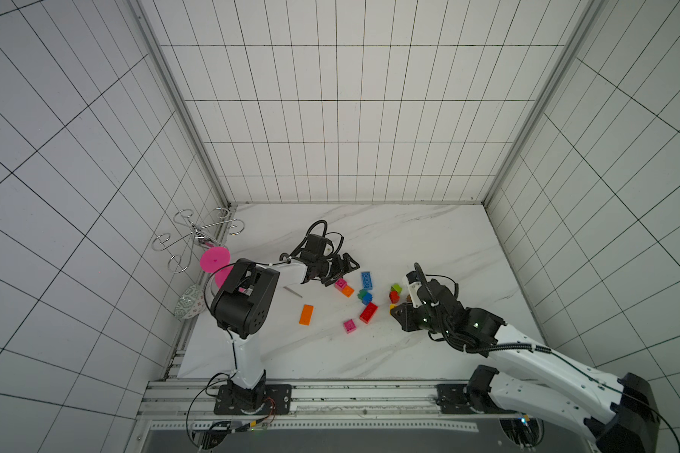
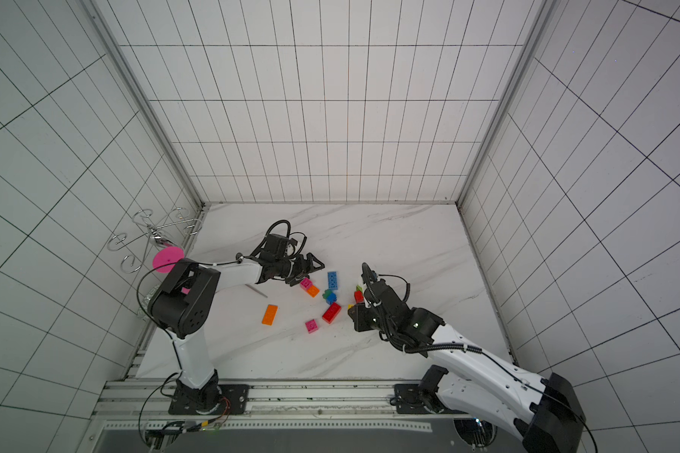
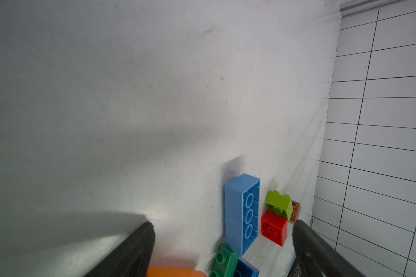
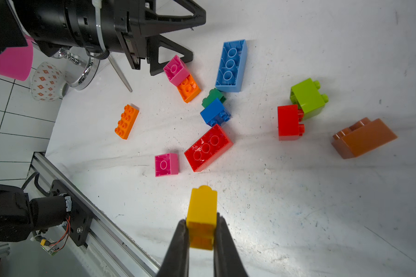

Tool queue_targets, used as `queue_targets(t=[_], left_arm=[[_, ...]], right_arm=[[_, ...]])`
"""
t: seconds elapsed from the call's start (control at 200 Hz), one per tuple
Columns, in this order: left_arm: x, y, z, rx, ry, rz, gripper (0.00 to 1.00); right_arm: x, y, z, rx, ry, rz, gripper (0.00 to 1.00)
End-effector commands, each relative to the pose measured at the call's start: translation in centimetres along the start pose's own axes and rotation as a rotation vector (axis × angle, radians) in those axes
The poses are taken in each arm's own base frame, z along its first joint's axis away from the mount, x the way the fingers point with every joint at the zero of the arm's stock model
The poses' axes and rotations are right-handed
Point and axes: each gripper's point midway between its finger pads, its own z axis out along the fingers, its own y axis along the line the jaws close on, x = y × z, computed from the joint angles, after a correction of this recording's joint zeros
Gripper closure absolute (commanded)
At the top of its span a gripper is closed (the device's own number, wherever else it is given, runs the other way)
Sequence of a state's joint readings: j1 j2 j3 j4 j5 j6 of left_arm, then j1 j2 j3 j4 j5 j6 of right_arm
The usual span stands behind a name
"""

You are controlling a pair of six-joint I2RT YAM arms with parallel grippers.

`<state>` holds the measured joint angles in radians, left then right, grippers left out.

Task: Assemble the letter p with lego
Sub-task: Adjust the lego brick at the center of the board.

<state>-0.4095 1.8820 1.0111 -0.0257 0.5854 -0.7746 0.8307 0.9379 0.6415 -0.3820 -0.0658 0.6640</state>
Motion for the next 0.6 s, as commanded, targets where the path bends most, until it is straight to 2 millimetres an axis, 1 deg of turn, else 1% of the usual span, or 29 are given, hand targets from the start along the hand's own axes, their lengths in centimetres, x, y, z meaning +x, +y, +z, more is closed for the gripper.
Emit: queue_targets(t=[0.0,0.26,0.485,0.53,0.54,0.545,0.6], left_arm=[[0.4,-0.6,-1.3,0.033,-0.026,0.0,0.06],[3.3,0.2,-3.4,0.07,-0.046,-0.053,0.05],[6.5,-0.2,-5.0,0.143,-0.048,-0.086,0.05],[6.8,-0.5,-5.7,0.155,-0.055,-0.079,0.05],[7.0,-0.3,-5.7,0.151,-0.053,-0.082,0.05],[6.9,-0.5,-5.9,0.156,-0.058,-0.078,0.05],[6.8,-0.4,-6.9,0.156,-0.079,-0.07,0.05]], right_arm=[[-1.3,1.2,-0.6,-0.024,-0.001,-0.007,1.0],[-1.5,2.3,0.9,-0.026,0.071,-0.009,1.0],[-1.5,3.2,3.0,-0.003,0.175,0.004,1.0],[-1.6,3.4,3.5,0.006,0.196,0.006,1.0],[-1.7,3.5,3.5,0.006,0.2,0.007,1.0],[-1.6,3.5,3.6,0.009,0.206,0.007,1.0],[-1.9,3.7,4.2,0.025,0.23,0.014,1.0]])
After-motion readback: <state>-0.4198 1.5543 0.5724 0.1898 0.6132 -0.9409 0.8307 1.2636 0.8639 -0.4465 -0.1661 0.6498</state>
